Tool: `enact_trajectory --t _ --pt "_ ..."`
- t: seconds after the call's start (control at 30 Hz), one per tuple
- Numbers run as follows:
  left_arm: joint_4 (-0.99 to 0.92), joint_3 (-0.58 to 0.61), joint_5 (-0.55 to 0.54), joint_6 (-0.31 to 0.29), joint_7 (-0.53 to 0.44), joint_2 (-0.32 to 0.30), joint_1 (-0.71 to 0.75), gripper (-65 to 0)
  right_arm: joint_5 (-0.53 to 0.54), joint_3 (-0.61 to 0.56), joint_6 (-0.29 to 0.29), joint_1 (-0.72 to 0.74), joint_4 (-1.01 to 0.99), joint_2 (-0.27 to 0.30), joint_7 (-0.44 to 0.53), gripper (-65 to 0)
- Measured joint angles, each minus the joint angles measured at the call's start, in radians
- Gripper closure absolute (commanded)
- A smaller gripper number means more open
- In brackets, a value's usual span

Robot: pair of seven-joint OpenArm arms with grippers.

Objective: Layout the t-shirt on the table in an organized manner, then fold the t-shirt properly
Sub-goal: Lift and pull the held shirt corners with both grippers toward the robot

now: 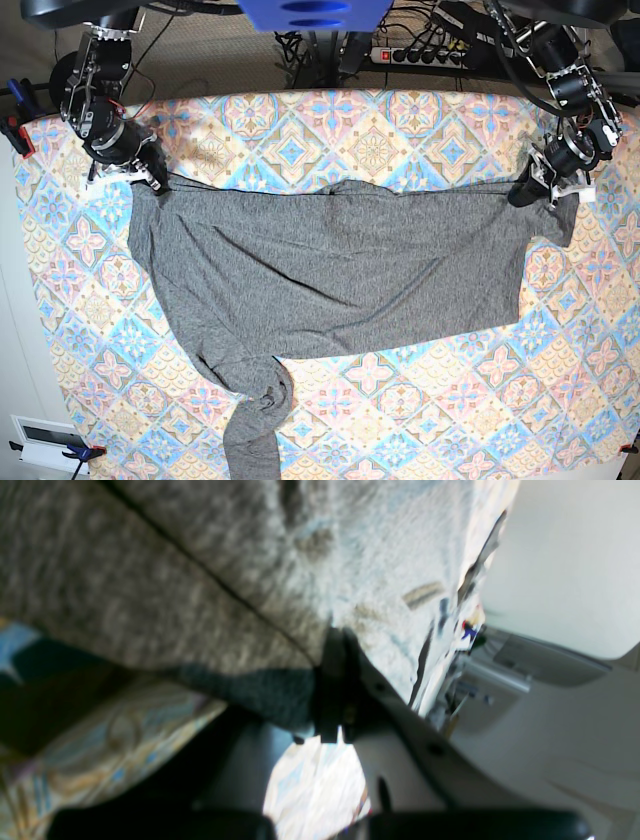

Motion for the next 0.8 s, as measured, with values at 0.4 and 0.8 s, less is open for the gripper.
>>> enact_trajectory --t 0.4,0.8 --pt "0.203 -0.005 0.069 0.037 0.038 0.015 0.148 0.0 0.001 0.0 -0.002 -0.074 0.081 0.002 0.002 0.0" --pt "0.207 -0.008 0.043 0.026 0.008 0.032 0.179 0.0 0.004 0.0 0.003 -0.14 0.083 0.001 0.011 0.0"
